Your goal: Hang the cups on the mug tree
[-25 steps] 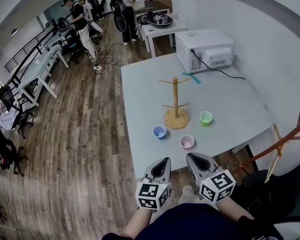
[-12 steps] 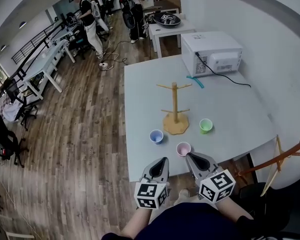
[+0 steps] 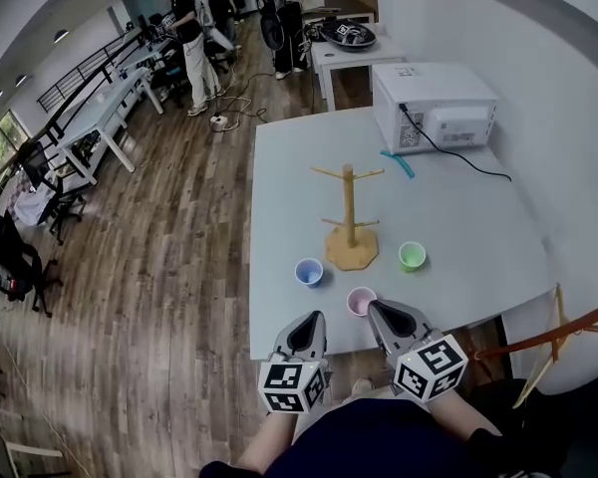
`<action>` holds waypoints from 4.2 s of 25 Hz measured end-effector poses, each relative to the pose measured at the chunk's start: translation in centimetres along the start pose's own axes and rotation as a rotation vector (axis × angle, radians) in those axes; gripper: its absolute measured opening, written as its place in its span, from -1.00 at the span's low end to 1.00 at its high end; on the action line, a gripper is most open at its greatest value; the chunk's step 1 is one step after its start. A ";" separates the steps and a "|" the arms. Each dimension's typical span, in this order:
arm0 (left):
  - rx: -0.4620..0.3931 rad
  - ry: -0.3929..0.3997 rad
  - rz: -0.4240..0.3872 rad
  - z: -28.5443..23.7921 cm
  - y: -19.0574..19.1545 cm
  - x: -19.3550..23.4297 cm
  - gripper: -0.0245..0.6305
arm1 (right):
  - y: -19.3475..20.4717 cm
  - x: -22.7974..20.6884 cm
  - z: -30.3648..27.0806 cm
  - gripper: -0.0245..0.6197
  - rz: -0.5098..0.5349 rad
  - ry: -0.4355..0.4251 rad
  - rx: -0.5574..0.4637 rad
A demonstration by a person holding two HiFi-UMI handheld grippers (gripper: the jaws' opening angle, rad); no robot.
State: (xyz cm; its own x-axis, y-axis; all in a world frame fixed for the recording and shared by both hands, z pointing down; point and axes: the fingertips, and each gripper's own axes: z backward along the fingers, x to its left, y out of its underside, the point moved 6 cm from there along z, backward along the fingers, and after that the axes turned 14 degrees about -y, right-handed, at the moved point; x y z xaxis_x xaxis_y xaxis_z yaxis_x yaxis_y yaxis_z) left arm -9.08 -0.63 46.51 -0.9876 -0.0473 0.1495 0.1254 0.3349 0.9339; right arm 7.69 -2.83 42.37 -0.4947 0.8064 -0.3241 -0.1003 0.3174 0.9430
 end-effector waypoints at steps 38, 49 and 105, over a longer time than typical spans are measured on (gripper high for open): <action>0.096 -0.136 -0.079 -8.3 6.8 5.7 -0.14 | 0.4 -4.1 -0.3 -0.83 -0.036 0.093 0.003; 0.151 -0.135 -0.122 -12.5 9.1 6.0 0.02 | -0.1 -6.0 -1.1 -0.83 -0.039 0.124 0.016; 0.293 -0.149 -0.222 -19.0 10.8 8.0 -0.19 | 0.1 -8.7 -2.8 -0.83 -0.049 0.146 0.038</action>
State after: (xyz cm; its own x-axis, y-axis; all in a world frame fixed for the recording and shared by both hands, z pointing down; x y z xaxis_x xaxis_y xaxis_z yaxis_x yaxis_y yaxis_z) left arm -13.84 -15.26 63.92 -0.9932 -0.0189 -0.1147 -0.1039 0.5869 0.8030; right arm 9.56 -11.25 45.47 -0.6103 0.7093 -0.3527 -0.0961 0.3756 0.9218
